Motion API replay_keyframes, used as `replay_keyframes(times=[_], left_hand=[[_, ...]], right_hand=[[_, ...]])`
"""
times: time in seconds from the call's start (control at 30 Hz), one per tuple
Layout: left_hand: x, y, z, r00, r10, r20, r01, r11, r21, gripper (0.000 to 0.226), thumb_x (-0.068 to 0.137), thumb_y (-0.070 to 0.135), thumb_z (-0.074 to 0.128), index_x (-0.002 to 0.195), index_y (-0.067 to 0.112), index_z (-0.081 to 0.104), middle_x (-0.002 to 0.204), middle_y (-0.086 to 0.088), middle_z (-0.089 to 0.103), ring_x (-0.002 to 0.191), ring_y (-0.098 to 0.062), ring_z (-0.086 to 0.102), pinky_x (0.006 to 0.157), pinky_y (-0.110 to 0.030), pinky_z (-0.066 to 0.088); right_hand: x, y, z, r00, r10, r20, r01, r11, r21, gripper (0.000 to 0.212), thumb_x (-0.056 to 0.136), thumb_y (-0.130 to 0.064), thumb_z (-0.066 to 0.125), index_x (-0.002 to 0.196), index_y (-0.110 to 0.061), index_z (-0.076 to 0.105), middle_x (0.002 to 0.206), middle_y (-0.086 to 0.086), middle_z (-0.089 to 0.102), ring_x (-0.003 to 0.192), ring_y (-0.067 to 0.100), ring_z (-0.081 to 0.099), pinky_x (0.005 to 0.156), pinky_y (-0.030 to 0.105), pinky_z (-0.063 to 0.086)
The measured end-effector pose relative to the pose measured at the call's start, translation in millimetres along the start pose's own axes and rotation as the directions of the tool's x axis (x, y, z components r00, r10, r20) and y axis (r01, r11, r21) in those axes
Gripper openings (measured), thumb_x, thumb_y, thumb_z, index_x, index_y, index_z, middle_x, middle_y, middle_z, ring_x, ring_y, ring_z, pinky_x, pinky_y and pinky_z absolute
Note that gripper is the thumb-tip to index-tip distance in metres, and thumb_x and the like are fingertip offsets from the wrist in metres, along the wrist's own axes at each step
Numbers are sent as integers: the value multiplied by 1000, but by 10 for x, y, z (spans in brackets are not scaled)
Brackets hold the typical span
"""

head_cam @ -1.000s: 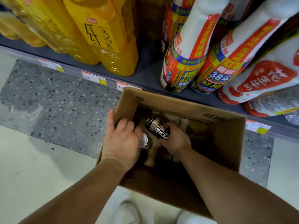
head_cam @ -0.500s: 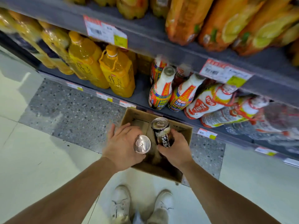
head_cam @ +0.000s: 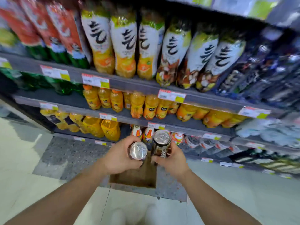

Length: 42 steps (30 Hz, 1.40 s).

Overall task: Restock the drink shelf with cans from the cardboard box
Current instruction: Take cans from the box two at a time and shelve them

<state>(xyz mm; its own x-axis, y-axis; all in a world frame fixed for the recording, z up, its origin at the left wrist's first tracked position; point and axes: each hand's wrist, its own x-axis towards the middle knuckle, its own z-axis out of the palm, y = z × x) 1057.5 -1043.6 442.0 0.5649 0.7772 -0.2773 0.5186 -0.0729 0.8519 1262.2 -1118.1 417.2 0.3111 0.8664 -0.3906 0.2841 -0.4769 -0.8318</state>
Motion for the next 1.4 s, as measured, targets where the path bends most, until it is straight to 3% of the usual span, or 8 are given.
replay_keyframes(times=[0.23,0.37,0.5,0.63,0.87,1.0,1.17,1.4], left_hand=[[-249,1231,-260,986,160,42,-161,987,18,73,52,42,87,113,47,46,117,20,60,105,5,59,92,-21,48],[-335,1846,-122,971,238,18,-239,971,26,73,55,32,91,115,38,51,116,20,60,101,13,58,83,-9,46],[-478,2470,189,950,313,11,-313,950,23,59,56,29,90,105,38,60,107,15,67,98,1,64,87,-24,52],[-640,3073,700,932,362,-15,-362,928,-83,56,62,14,88,110,29,61,104,9,70,93,-2,66,81,-22,49],[-828,4117,1680,896,444,-1,-434,876,-210,49,66,13,85,108,28,64,101,7,72,90,-8,67,75,-23,48],[-830,4677,2222,856,514,62,-487,840,-238,42,72,9,81,109,24,64,99,8,72,80,2,67,64,-11,48],[-579,5292,2910,810,573,125,-520,799,-301,46,70,20,84,111,26,65,99,6,74,90,-10,70,78,-30,54],[95,6175,4055,739,648,186,-548,738,-394,35,71,9,82,99,24,67,96,-1,74,85,-18,69,77,-34,53]], right_hand=[[-739,-840,-906,986,-111,-125,125,986,111,57,62,-20,86,107,-35,55,111,-4,70,105,14,66,94,44,52],[-1106,-1043,-1455,968,-157,-194,187,970,153,53,66,-17,88,106,-31,57,108,-6,71,102,11,66,92,38,53],[-1535,-1088,-2042,941,-228,-249,274,947,168,48,71,2,82,104,-23,57,99,-6,72,85,1,68,80,23,53],[-2021,-955,-2716,925,-256,-281,303,943,140,42,71,-8,84,102,-20,57,103,2,72,93,13,68,88,33,55],[-2842,-607,-3832,886,-233,-400,294,951,99,73,64,-40,88,125,-23,51,125,-1,61,115,19,59,96,36,51],[-3171,-383,-4396,825,-217,-521,290,955,61,115,42,-71,85,140,-26,44,132,-6,57,121,18,56,102,43,48],[-3443,-22,-5087,742,-158,-652,280,956,86,97,65,-45,86,145,-19,37,130,-1,56,117,18,55,94,36,50],[-3558,478,-6251,640,-63,-766,173,983,63,84,56,-54,86,127,-26,52,115,-4,65,102,14,64,90,36,55]])
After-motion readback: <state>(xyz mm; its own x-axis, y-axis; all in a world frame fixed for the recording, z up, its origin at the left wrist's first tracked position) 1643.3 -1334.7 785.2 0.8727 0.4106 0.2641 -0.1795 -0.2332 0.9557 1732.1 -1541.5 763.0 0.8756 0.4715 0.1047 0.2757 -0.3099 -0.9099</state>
